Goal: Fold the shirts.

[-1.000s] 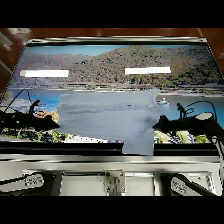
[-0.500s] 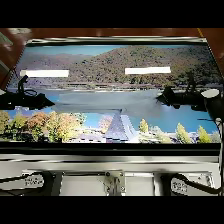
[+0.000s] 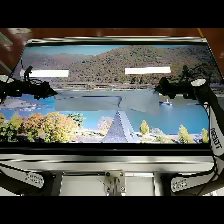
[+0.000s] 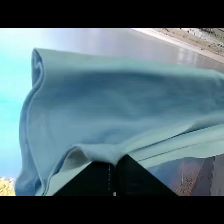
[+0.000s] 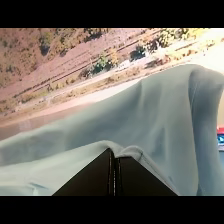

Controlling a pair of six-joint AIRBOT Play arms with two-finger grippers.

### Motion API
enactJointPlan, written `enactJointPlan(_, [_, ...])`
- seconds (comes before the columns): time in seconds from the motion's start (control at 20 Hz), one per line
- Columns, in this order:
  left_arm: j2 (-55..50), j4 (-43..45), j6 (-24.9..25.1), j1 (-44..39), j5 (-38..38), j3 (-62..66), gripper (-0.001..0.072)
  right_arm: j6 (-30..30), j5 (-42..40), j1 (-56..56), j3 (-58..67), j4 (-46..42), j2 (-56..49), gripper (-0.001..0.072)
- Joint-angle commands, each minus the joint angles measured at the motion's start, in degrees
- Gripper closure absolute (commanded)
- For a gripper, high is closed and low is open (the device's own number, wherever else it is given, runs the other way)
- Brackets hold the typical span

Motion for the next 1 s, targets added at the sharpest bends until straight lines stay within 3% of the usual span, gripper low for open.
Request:
enactJointPlan(0.0, [-4.81, -0.02, -3.82, -0.90, 0.00, 2.34, 0.0635, 0.52, -1.66, 1.14, 1.27, -0.11, -4.42, 0.0652])
enactJointPlan(0.05, [-5.44, -0.02, -4.87, -0.90, -0.17, 2.34, 0.0470, 0.50, -2.01, 1.16, 1.27, -0.02, -5.01, 0.0605])
enactJointPlan(0.1, [-5.60, -0.02, -6.03, -0.87, -0.20, 2.34, 0.0193, 0.46, -2.08, 1.14, 1.27, 0.00, -5.11, 0.0408])
enactJointPlan(0.15, [-5.42, -0.02, -6.54, -0.74, -0.57, 2.47, 0.0035, -0.59, -2.03, 0.90, 1.31, 0.09, -4.92, 0.0166])
enactJointPlan(0.2, [-5.29, 0.00, -6.40, -0.33, -2.08, 3.19, 0.0038, -2.45, -1.29, 0.15, 1.36, 0.04, -4.31, 0.0109])
enactJointPlan(0.35, [-5.27, 0.04, -6.51, 1.99, -8.98, 7.21, 0.0038, -5.18, 2.40, -3.80, 1.33, -6.23, -0.28, 0.0109])
enactJointPlan(0.4, [-5.20, 0.02, -6.54, 2.69, -11.26, 8.52, 0.0038, -2.27, 4.44, -5.25, 1.33, -11.63, 0.98, 0.0109])
enactJointPlan(0.5, [-4.48, 0.02, -6.51, 3.39, -14.34, 9.97, 0.0041, 4.28, 9.81, -7.32, 1.31, -19.67, 1.36, 0.0030])
enactJointPlan(0.65, [-2.23, -0.07, -6.40, 2.64, -16.11, 10.08, 0.0053, 4.39, 13.94, -7.52, 1.31, -17.66, -1.55, 0.0030])
enactJointPlan(0.95, [2.21, -0.46, -4.68, -0.81, -16.11, 10.14, 0.0055, 1.70, 11.47, -2.03, 1.33, -6.82, -8.87, 0.0031])
